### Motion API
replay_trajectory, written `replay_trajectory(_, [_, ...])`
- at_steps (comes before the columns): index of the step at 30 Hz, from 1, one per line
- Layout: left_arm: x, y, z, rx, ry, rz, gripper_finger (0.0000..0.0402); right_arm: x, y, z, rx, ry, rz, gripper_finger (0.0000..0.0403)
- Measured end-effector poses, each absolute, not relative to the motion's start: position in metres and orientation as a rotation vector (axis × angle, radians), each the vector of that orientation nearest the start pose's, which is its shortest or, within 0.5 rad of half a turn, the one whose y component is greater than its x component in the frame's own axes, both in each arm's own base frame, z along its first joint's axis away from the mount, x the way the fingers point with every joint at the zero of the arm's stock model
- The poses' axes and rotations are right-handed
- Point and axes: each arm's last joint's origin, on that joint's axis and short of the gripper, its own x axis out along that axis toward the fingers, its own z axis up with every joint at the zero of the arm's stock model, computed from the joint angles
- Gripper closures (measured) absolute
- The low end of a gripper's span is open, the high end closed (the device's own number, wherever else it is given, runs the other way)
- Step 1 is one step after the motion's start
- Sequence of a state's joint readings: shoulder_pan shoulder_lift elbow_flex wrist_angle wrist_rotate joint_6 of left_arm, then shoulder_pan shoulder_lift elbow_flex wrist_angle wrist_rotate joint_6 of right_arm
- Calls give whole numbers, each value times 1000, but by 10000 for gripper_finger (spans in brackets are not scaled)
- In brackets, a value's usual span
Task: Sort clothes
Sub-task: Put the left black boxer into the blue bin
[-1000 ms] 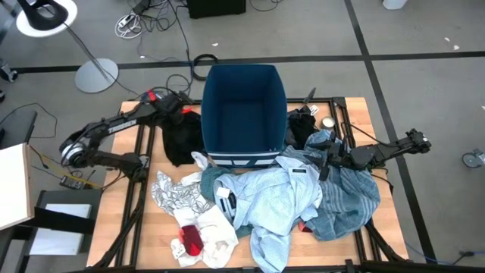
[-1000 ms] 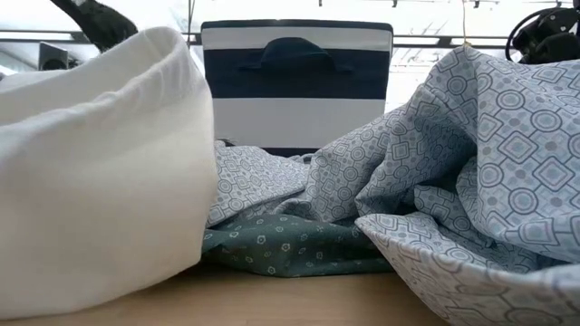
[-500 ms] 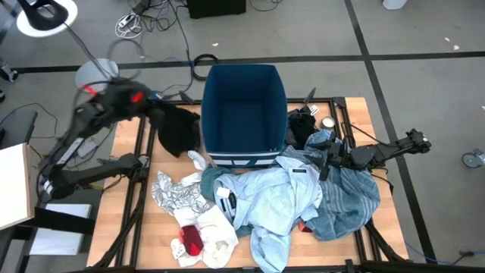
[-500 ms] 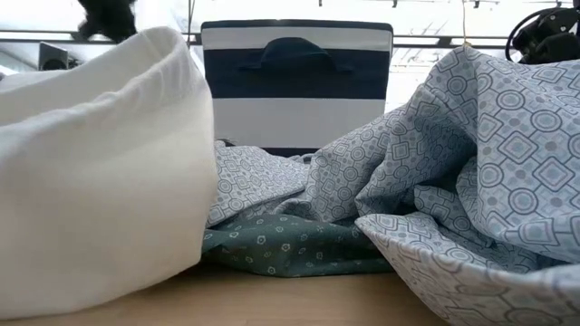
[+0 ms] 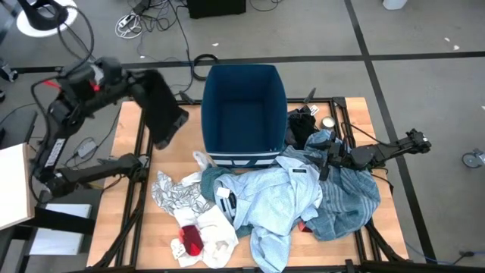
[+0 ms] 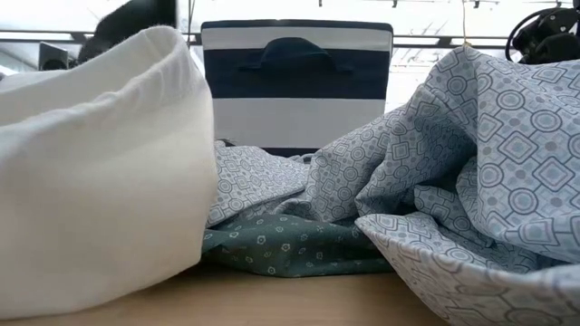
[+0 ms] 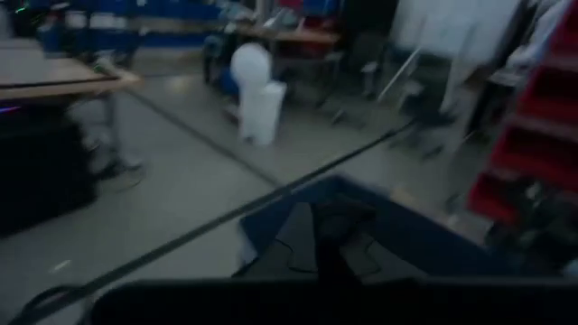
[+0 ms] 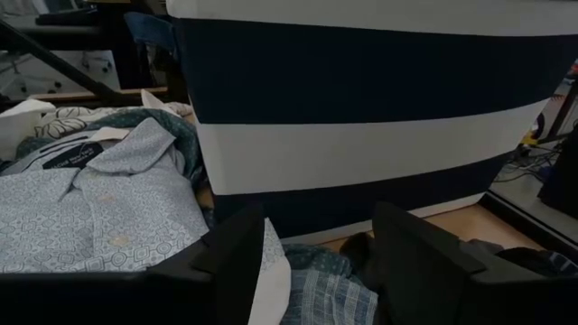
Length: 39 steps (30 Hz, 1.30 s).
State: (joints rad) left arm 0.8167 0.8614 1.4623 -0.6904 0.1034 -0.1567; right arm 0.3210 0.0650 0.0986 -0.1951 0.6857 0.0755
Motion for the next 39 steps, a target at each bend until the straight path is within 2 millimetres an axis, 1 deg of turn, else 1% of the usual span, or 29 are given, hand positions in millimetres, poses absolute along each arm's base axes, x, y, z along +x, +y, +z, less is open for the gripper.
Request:
replay_trajectory(4, [105, 101, 496, -211, -81, 621, 401, 90, 10, 174, -4, 128, -369, 192])
replay_trajectory(6, [115, 108, 504, -219, -158, 569, 401, 90, 10, 174, -4, 128, -369, 192])
replay_trajectory(10, [127, 114, 530, -183, -329, 476, 401, 90, 11, 174, -4, 128, -369, 192])
replay_trajectory(16, [145, 116, 564, -138, -591, 322, 401, 90, 11, 174, -4, 128, -369, 192])
replay_trajectory(20, [165, 124, 575, -184, -762, 185, 401, 90, 10, 174, -4, 129, -369, 192])
replay_trajectory(23, [185, 134, 577, -242, -802, 109, 401, 90, 10, 174, -4, 128, -369, 192])
replay_trajectory(27, [207, 142, 581, -263, -736, -2, 401, 90, 10, 174, -4, 128, -369, 192])
replay_trajectory(30, [218, 148, 579, -241, -627, -52, 401, 90, 11, 174, -4, 129, -369, 192])
replay_trajectory(34, [228, 154, 563, -223, -413, 22, 401, 90, 10, 174, -4, 128, -369, 192])
replay_trajectory(39, [231, 159, 534, -243, -92, 150, 401, 90, 10, 174, -3, 128, -369, 192])
